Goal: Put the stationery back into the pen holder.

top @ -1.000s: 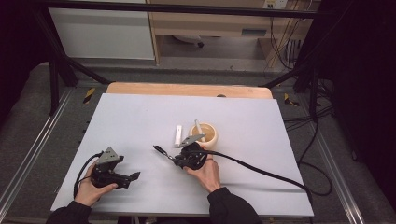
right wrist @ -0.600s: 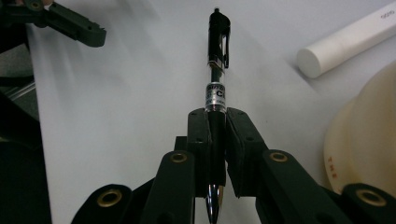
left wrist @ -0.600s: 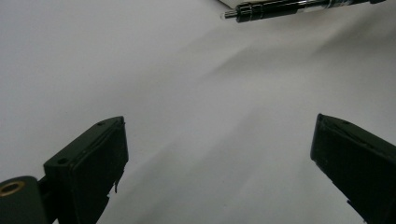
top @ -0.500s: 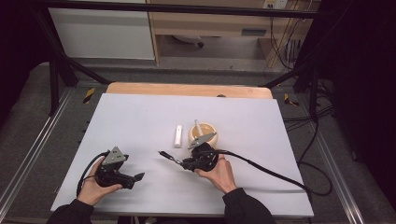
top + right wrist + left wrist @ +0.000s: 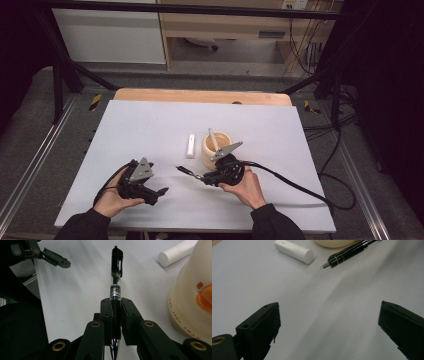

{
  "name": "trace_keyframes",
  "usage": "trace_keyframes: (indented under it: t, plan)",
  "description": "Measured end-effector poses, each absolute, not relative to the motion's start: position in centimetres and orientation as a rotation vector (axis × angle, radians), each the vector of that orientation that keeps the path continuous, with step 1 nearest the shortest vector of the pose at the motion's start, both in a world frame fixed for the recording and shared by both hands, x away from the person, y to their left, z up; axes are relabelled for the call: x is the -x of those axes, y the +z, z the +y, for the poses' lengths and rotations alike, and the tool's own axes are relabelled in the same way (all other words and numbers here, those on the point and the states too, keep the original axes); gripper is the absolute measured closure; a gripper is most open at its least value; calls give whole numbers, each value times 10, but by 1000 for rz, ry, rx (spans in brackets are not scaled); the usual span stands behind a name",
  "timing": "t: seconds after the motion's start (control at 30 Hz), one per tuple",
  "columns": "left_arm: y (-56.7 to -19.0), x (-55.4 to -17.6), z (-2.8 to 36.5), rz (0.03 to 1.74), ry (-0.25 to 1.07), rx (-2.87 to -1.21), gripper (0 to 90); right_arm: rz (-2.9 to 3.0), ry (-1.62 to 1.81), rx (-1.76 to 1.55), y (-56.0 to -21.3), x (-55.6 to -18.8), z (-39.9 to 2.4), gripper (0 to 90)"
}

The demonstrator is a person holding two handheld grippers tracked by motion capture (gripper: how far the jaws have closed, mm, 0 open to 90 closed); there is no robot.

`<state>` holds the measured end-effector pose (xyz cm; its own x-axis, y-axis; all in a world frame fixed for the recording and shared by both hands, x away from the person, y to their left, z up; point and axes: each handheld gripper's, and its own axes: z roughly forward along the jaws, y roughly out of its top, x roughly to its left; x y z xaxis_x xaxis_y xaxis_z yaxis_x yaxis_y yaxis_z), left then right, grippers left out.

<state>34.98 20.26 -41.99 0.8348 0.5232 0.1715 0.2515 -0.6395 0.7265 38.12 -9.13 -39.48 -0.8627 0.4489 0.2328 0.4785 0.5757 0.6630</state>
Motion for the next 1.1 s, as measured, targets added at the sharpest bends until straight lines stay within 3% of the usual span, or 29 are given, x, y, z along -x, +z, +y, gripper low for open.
trace_keyframes:
  t: [0.53, 1.1]
  plan:
    - [-412, -345, 152, 212, 668, -2410, 76, -2729, -1146, 794, -388, -380, -100, 808]
    - [-412, -340, 129, -42, 774, -2413, 329, -2700, -1105, 787, -387, -380, -96, 808]
